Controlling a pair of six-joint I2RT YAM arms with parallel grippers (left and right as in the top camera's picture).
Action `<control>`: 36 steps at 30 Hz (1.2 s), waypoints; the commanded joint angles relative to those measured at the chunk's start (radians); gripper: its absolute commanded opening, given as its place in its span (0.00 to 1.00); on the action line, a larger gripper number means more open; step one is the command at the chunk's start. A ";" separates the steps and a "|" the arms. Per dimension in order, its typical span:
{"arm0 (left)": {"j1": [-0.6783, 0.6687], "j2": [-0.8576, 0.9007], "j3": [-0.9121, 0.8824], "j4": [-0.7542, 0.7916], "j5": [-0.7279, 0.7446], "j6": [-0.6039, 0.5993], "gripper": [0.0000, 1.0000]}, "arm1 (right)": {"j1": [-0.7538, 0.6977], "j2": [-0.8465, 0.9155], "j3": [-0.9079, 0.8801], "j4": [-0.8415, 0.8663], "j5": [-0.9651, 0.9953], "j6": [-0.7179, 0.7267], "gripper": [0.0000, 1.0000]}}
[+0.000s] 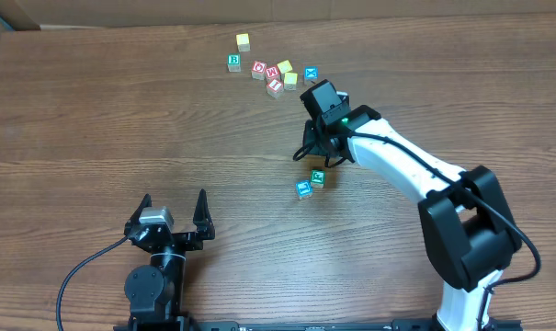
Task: Flip 4 blocks
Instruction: 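Adjust the two placed blocks with the right gripper fingertips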
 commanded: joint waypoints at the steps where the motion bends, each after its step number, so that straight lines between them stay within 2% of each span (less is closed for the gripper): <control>1: -0.005 -0.010 -0.004 -0.002 -0.006 0.022 1.00 | 0.018 0.033 -0.010 -0.005 -0.022 -0.061 0.04; 4: -0.005 -0.010 -0.004 -0.002 -0.006 0.022 1.00 | 0.027 0.034 -0.010 -0.016 -0.054 -0.103 0.04; 13: -0.005 -0.010 -0.004 -0.002 -0.006 0.022 1.00 | 0.032 0.034 -0.010 -0.114 -0.088 -0.108 0.04; 19: -0.005 -0.010 -0.004 -0.002 -0.006 0.022 1.00 | 0.034 0.034 -0.010 -0.118 -0.158 -0.150 0.04; 36: -0.005 -0.010 -0.004 -0.002 -0.006 0.022 1.00 | 0.033 0.034 -0.010 -0.151 -0.164 -0.149 0.04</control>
